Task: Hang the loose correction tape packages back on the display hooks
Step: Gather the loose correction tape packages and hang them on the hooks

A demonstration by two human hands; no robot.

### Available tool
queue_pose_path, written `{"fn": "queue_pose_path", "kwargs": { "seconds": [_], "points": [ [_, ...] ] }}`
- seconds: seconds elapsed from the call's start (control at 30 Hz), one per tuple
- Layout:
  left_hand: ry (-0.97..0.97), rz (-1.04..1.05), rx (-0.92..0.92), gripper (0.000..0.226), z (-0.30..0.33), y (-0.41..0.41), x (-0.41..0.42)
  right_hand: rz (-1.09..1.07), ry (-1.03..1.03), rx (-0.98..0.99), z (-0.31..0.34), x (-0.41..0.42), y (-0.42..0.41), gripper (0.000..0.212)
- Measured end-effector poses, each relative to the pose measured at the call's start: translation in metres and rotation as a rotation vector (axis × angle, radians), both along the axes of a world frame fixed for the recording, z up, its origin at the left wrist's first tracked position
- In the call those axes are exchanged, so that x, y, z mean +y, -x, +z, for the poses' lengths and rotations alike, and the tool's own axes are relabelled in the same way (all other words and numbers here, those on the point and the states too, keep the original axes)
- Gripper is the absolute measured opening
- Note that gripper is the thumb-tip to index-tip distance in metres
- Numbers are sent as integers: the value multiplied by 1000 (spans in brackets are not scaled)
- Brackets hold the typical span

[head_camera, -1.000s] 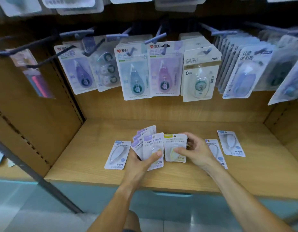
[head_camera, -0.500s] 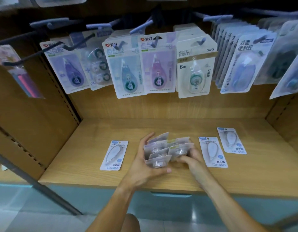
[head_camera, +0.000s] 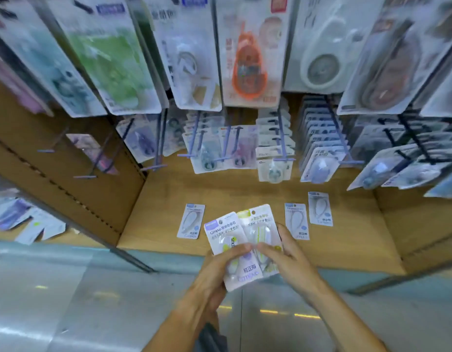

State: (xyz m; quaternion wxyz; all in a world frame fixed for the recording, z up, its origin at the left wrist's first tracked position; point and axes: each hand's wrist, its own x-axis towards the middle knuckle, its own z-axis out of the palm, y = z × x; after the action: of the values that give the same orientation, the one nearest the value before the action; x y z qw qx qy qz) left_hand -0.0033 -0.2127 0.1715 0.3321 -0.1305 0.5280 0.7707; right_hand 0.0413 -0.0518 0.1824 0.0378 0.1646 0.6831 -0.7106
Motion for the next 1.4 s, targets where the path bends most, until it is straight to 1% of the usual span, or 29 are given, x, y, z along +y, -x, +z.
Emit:
{"fn": "queue_pose_path", "kwargs": {
  "seconds": [0.07,0.17,0.23,0.33,0.4,0.5,0.53,0.57,0.67,0.73,0.8,0.87,0.93,1.07,1.17,1.27,1.33,1.4],
  "points": [
    [8,13,-69,70,65,-24,-10,-18,22,-30,65,-10,-26,30],
    [11,28,-115,67,169,-51,-28,-55,52,-63,163,-24,-51,28],
    [2,55,-105,60,240,-64,-42,-80,81,-60,231,-32,-61,27],
    [4,106,-66,40,345,-78,-67,-127,123,-29,340,-43,-67,29],
    [32,173,-51,45,403,-84,-85,-89,133,-12,407,-51,-69,31],
    [39,231,-16,71,470,-94,-106,66,156,35,486,-76,-66,36],
    [34,244,16,73,488,-98,-113,121,177,47,506,-87,-65,38],
    [32,265,52,70,503,-102,-120,168,206,42,521,-99,-65,40],
    [-9,332,132,54,531,-113,-147,281,278,54,543,-132,-65,44],
    [-30,375,144,46,540,-124,-167,325,274,67,546,-150,-63,39],
    [-31,425,143,43,546,-140,-188,380,276,58,545,-171,-63,32],
    [-29,503,148,42,547,-157,-215,449,277,51,547,-200,-65,32],
    [-20,611,148,39,551,-177,-247,536,248,85,549,-237,-67,32],
    [-4,882,140,52,550,-232,-329,804,231,90,551,-339,-81,31],
    [-2,1096,114,56,543,-277,-397,1005,242,46,549,-431,-99,30],
    [-17,1304,132,66,535,-314,-471,1189,228,13,547,-526,-116,26],
    [-22,1417,148,64,527,-328,-521,1281,219,-12,544,-586,-122,25],
    [-34,1482,146,59,523,-329,-572,1314,220,-37,543,-642,-122,26]
  ]
}}
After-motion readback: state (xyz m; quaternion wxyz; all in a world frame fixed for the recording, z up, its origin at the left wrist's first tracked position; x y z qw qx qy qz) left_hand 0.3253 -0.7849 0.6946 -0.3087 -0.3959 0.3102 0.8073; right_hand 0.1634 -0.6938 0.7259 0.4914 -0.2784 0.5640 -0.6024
